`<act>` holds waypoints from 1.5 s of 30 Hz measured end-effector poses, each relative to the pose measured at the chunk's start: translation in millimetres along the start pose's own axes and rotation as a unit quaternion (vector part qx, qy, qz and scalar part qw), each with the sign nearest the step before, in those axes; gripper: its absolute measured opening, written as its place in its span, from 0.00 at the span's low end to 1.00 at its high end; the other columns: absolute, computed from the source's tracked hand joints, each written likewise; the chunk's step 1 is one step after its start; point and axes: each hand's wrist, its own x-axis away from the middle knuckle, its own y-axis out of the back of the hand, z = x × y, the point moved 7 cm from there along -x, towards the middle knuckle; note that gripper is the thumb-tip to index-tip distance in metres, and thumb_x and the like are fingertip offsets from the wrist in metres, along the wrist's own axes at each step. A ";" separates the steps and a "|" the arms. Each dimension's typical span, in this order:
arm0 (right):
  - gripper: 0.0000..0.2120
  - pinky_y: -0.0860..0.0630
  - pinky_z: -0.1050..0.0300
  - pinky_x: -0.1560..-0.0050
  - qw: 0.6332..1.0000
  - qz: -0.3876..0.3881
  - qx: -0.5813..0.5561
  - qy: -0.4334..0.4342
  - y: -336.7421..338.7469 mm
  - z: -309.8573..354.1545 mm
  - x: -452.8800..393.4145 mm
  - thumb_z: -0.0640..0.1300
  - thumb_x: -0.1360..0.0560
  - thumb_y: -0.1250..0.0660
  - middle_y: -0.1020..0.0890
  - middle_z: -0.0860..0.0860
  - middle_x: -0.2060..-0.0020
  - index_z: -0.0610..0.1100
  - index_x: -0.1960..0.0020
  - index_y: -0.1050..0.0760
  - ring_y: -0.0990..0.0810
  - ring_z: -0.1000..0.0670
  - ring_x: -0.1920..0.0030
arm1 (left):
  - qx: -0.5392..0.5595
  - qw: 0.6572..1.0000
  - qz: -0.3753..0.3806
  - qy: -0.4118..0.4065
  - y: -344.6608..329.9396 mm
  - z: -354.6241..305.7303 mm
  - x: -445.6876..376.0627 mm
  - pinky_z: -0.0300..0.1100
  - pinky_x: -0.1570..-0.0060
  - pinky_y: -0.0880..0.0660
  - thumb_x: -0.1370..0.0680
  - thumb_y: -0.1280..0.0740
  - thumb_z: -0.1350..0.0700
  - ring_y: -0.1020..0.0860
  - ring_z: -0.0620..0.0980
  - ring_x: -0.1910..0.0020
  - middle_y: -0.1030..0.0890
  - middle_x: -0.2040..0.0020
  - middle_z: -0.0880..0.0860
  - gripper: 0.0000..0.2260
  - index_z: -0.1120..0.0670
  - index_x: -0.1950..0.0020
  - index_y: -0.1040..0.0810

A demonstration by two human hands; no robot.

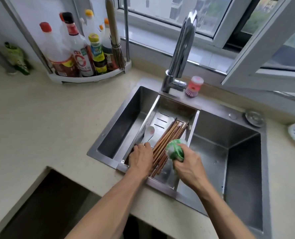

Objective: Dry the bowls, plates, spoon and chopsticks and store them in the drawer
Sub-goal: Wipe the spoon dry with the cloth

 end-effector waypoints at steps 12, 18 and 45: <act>0.23 0.32 0.74 0.62 0.995 0.066 -0.050 0.053 4.8 -23.1 -31.5 0.35 0.24 0.34 0.20 0.53 0.52 0.52 0.33 0.24 0.23 0.60 0.56 | -0.008 0.998 -0.036 0.049 9.4 -10.0 -11.0 0.37 0.65 0.35 0.15 0.44 0.59 0.21 0.50 0.58 0.23 0.47 0.55 0.10 0.58 0.39 0.26; 0.28 0.29 0.63 0.46 0.990 0.079 -0.043 0.108 9.8 -15.3 -53.4 0.41 0.22 0.33 0.20 0.51 0.42 0.54 0.25 0.32 0.24 0.52 0.44 | 0.003 0.995 -0.069 0.068 41.7 -3.4 3.7 0.38 0.73 0.46 0.16 0.47 0.59 0.40 0.44 0.72 0.32 0.54 0.51 0.10 0.54 0.53 0.29; 0.14 0.20 0.54 0.57 0.939 -0.010 -0.344 0.018 0.9 30.4 -92.9 0.30 0.25 0.32 0.17 0.49 0.57 0.49 0.52 0.19 0.18 0.48 0.55 | 0.235 0.965 -0.060 0.100 102.9 6.9 20.4 0.47 0.61 0.27 0.16 0.42 0.52 0.23 0.51 0.63 0.21 0.64 0.53 0.17 0.55 0.61 0.23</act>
